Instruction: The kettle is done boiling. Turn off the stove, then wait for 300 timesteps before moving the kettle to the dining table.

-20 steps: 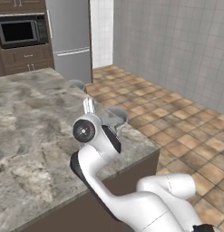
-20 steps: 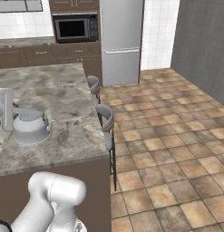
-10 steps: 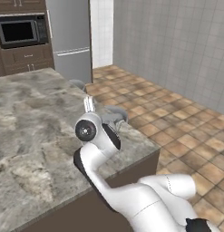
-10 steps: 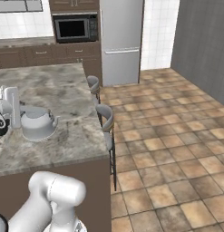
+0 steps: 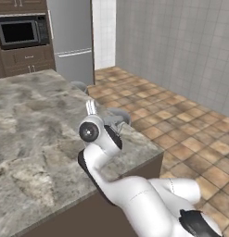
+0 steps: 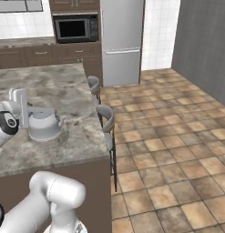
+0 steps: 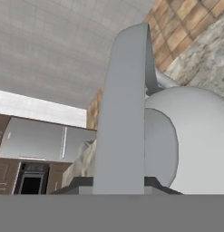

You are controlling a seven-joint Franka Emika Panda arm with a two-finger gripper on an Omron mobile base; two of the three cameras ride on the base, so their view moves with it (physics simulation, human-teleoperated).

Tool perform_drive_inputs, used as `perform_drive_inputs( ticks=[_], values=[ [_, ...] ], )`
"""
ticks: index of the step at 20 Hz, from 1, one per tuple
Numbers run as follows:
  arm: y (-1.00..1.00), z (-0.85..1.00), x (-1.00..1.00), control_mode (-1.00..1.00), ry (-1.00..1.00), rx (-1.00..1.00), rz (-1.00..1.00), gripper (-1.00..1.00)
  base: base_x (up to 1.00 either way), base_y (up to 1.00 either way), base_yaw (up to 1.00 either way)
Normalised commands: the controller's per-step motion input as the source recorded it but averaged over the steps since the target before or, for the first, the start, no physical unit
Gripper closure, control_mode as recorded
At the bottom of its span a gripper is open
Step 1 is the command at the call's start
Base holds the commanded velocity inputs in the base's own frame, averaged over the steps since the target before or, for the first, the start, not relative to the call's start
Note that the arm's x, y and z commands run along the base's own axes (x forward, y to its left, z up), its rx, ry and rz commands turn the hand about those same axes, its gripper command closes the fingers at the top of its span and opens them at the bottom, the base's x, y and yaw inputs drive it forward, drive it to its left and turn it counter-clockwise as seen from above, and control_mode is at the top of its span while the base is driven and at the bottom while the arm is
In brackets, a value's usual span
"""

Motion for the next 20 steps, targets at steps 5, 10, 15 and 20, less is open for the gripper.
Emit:
perform_drive_inputs(
  ticks=[5, 10, 15, 20],
  values=[
    [0.01, -0.2, 0.36, -1.0, 0.0, 0.0, 0.0, 1.0, 0.0, 0.0, 0.0],
    [0.01, -0.17, 0.34, -1.0, 0.0, 0.0, 0.0, 1.0, 0.0, 0.0, 0.0],
    [0.0, -0.15, 0.28, -1.0, 0.0, 0.0, 0.0, 1.0, 0.0, 0.0, 0.0],
    [0.01, -0.15, 0.21, -1.0, 0.0, 0.0, 0.0, 1.0, 0.0, 0.0, 0.0]
  ],
)
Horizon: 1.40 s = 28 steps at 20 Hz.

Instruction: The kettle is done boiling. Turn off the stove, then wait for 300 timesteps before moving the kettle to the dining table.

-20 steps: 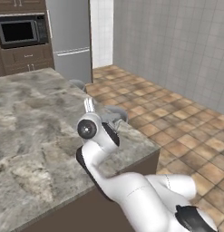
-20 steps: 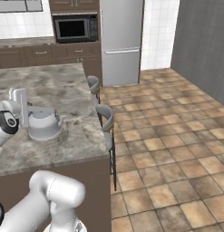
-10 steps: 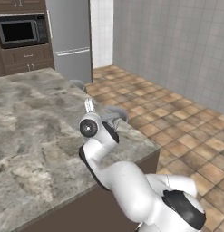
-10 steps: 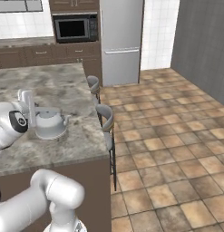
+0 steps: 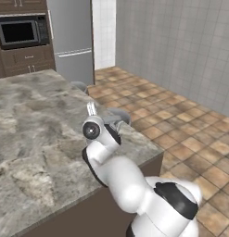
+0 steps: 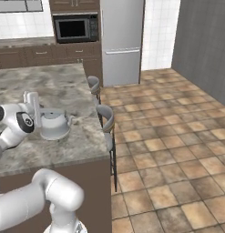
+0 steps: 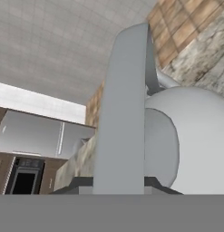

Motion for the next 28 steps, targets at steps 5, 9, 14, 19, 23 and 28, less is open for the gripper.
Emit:
perform_drive_inputs(
  ticks=[5, 9, 14, 19, 23, 28],
  values=[
    [0.0, -0.17, 0.19, -1.0, 0.0, 0.0, 0.0, 1.0, 0.0, 0.0, 0.0],
    [0.0, -0.19, 0.19, -1.0, 0.0, 0.0, 0.0, 1.0, 0.0, 0.0, 0.0],
    [0.0, -0.21, 0.19, -1.0, 0.0, 0.0, 0.0, 1.0, 0.0, 0.0, 0.0],
    [0.0, -0.2, 0.19, -1.0, 0.0, 0.0, 0.0, 1.0, 0.0, 0.0, 0.0],
    [0.0, -0.22, 0.22, -1.0, 0.0, 0.0, 0.0, 1.0, 0.0, 0.0, 0.0],
    [0.0, -0.22, 0.22, -1.0, 0.0, 0.0, 0.0, 1.0, 0.0, 0.0, 0.0]
  ],
)
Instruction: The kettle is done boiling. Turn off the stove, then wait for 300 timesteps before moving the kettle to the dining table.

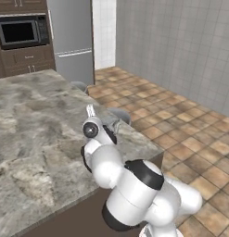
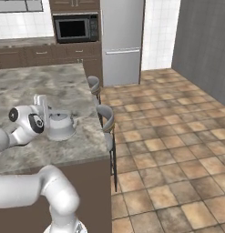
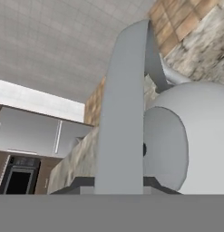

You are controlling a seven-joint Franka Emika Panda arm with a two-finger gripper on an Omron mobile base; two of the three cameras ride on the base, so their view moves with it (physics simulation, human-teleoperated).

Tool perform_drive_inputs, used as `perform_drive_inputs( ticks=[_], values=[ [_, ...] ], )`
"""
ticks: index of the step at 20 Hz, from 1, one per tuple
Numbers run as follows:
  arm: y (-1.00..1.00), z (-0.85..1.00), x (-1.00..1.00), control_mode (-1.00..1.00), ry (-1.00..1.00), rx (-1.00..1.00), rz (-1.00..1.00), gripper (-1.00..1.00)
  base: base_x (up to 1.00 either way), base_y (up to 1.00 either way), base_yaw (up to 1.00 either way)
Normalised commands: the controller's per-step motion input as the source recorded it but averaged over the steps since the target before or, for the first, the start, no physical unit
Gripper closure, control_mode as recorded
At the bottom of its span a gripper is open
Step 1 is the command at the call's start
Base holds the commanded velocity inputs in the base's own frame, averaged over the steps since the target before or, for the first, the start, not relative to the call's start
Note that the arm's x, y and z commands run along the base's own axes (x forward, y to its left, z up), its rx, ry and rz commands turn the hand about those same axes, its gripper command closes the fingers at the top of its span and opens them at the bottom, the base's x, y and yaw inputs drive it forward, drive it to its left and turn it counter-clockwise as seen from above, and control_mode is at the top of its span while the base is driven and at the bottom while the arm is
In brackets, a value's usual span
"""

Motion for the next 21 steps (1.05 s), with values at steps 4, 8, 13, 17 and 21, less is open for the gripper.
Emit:
perform_drive_inputs(
  ticks=[4, 8, 13, 17, 21],
  values=[
    [0.0, -0.21, 0.13, -1.0, 0.0, 0.0, 0.0, 1.0, 0.0, 0.0, 0.0],
    [0.0, -0.19, -0.03, -1.0, 0.0, 0.0, 0.0, 1.0, 0.0, 0.0, 0.0],
    [0.0, -0.18, -0.18, -1.0, 0.0, 0.0, -0.01, -1.0, 0.0, 0.0, 0.0],
    [0.0, -0.07, -0.06, -1.0, 0.0, 0.0, -0.03, -1.0, 0.0, 0.0, 0.0],
    [0.0, -0.09, -0.06, -1.0, 0.0, 0.0, -0.02, -1.0, 0.0, 0.0, 0.0]
  ],
)
